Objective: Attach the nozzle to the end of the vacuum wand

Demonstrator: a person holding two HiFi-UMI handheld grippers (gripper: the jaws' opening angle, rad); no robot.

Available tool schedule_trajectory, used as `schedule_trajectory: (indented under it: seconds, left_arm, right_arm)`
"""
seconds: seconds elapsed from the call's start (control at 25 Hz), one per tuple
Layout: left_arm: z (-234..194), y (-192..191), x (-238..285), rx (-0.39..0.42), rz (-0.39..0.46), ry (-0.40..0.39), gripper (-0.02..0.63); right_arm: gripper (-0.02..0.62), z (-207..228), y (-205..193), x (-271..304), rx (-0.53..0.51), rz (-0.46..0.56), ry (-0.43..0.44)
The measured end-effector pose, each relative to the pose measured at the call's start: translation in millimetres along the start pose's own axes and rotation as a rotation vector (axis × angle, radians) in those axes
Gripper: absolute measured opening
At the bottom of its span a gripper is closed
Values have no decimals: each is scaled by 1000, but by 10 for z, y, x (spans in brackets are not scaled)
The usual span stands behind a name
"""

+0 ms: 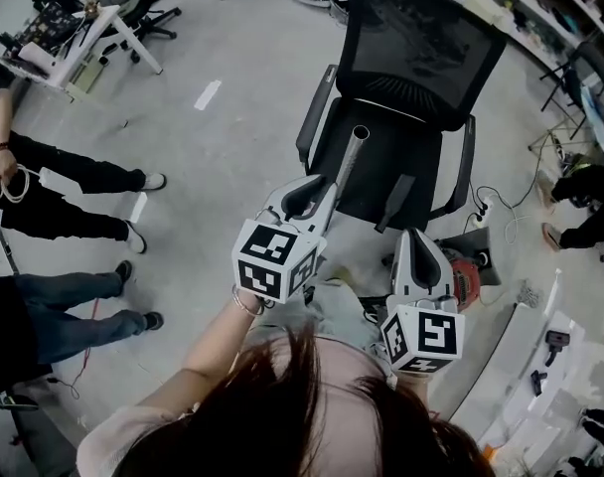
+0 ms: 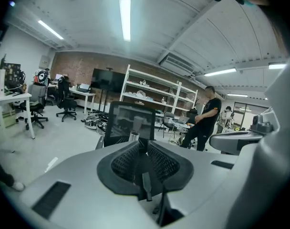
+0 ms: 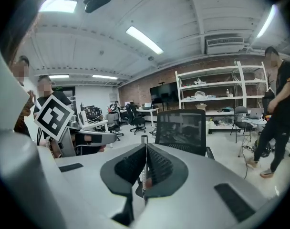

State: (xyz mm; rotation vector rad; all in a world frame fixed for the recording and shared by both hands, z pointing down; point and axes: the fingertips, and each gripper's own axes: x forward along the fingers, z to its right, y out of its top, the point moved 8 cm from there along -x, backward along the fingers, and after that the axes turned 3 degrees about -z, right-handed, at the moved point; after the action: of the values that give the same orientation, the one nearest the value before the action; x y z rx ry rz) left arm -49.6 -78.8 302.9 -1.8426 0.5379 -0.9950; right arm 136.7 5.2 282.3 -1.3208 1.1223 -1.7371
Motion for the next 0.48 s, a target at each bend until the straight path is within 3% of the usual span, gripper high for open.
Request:
schedule_trajectory:
  seconds: [0.48]
  left_arm:
    - [-103,-62,603,-11,-36,49,71]
  right_arm:
    - [23,432,-64,175,-10,-22,17]
